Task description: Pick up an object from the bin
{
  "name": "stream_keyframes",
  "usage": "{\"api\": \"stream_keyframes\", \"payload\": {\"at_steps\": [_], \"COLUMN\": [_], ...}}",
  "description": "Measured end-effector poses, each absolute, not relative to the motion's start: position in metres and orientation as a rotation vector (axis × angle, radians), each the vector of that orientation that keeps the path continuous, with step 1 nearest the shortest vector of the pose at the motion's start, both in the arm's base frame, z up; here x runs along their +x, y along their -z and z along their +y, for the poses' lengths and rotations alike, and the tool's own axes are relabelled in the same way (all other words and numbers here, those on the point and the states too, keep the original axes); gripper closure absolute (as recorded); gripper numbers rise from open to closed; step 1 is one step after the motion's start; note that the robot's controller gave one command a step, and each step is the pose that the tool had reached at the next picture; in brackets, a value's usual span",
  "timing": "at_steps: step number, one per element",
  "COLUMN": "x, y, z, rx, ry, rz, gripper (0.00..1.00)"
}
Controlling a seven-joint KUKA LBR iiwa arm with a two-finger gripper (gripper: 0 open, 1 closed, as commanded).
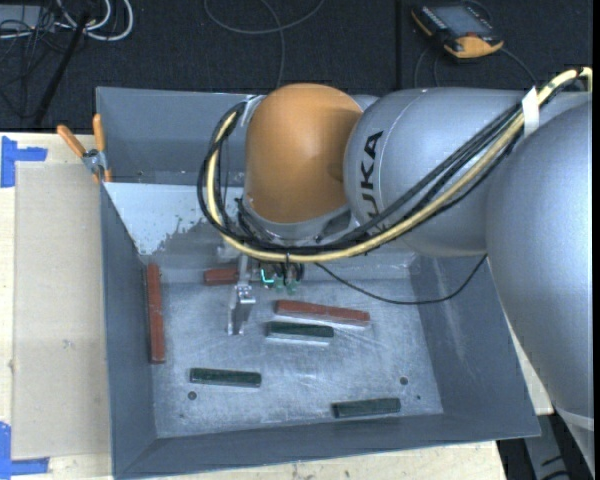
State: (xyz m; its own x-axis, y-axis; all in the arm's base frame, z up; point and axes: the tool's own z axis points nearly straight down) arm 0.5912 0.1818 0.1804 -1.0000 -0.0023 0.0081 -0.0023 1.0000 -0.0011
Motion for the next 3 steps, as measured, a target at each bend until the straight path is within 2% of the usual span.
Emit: {"api": "stream_keyframes", "payload": {"at_steps": [1,2,3], "x": [0.593,0.511,0.511], "y": [-0.185,-0.078,-0.078], "z": [0.181,0.165,0.165], "rx": [-0.002,-0.095,-0.096], "ry": [0.0,0.011,0.012], "rz": [-3.14,-3.141,-3.141], "gripper": [0.0,1.0,1.0]}}
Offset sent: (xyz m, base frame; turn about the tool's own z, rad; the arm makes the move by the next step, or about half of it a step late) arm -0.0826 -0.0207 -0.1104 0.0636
